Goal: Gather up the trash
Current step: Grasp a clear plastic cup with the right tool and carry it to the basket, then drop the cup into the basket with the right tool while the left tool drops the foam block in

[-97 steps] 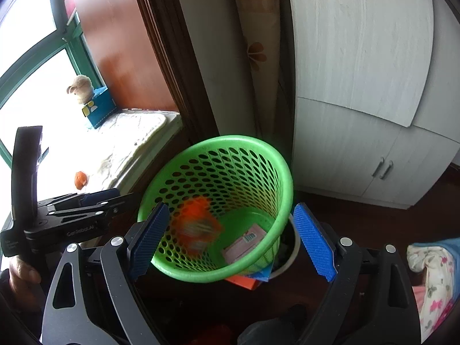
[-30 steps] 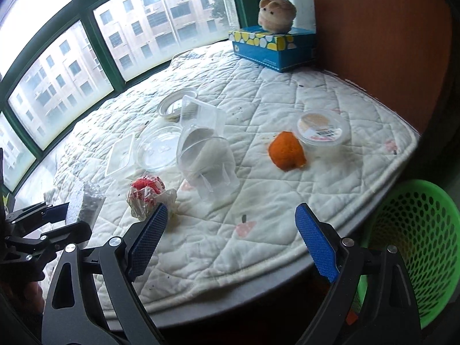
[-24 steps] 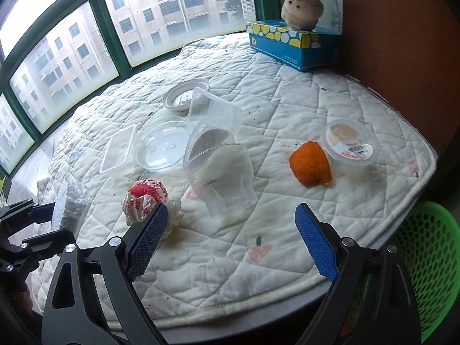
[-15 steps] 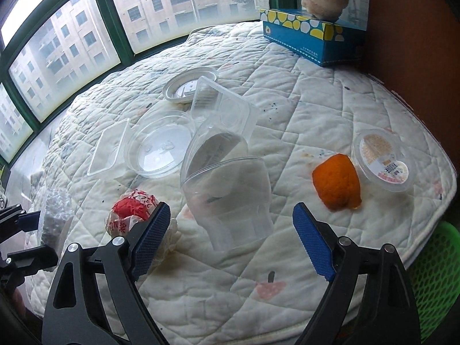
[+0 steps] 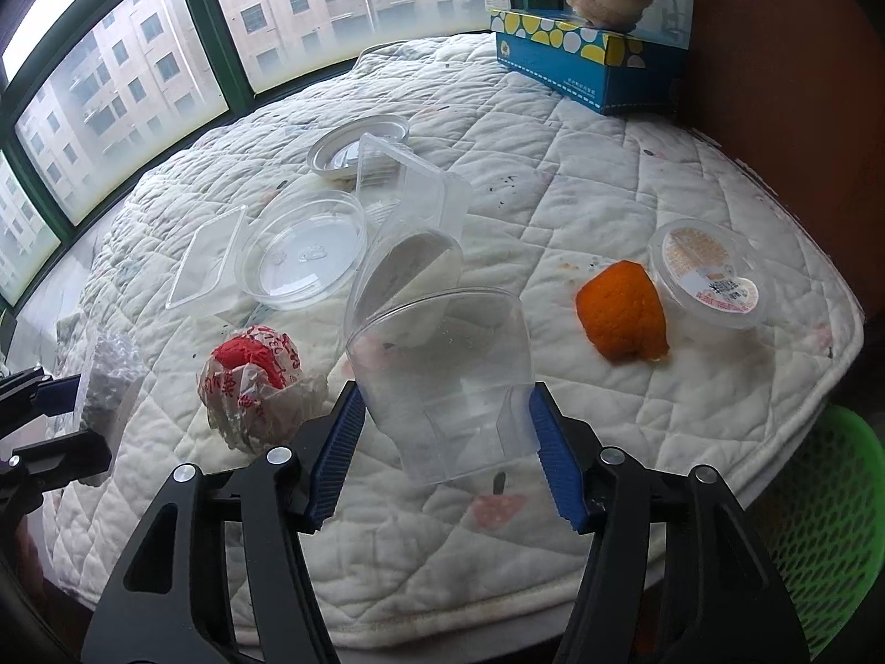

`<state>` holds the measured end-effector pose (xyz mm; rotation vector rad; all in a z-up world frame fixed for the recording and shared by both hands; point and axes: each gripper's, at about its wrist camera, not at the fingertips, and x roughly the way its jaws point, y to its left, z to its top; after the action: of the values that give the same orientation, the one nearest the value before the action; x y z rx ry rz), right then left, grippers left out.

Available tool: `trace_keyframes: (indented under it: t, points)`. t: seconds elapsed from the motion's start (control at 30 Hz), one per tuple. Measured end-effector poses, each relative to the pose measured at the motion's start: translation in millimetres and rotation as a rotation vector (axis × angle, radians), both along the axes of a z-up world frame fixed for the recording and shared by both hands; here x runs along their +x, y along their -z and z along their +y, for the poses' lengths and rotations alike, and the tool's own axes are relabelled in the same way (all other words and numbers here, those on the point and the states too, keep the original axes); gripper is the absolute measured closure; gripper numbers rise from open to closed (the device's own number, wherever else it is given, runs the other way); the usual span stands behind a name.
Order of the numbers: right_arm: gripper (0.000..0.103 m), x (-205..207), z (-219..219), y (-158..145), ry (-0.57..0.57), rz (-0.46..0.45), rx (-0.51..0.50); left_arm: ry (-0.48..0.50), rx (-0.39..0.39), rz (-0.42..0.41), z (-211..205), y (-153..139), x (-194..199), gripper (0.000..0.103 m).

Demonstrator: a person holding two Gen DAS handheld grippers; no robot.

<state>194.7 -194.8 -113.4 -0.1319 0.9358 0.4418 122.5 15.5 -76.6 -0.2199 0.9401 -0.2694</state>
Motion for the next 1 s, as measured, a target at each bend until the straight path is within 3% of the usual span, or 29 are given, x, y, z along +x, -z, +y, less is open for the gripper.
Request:
trace_keyframes:
  t: [0.3, 0.57, 0.93, 1.0]
  points:
    - [0.042, -35.2, -42.7, -14.4, 0.093, -0.033, 0.023, 0.057, 0.008, -0.021, -31.1, -9.8, 0.2, 0.046]
    - [0.042, -59.1, -119.4, -21.1, 0.259, -0.048, 0.024, 0.138, 0.006, -0.031, -76.5, -15.2, 5.5, 0.046]
    - [0.042, -63.0, -217.3, -4.6, 0.469, -0.003, -0.024, 0.246, 0.012, -0.034, -142.0, -20.4, 14.5, 0.046]
    - [0.037, -60.9, -230.0, -0.2, 0.498, 0.008, -0.033, 0.261, 0.016, -0.029, -151.6, -19.4, 16.2, 0.046]
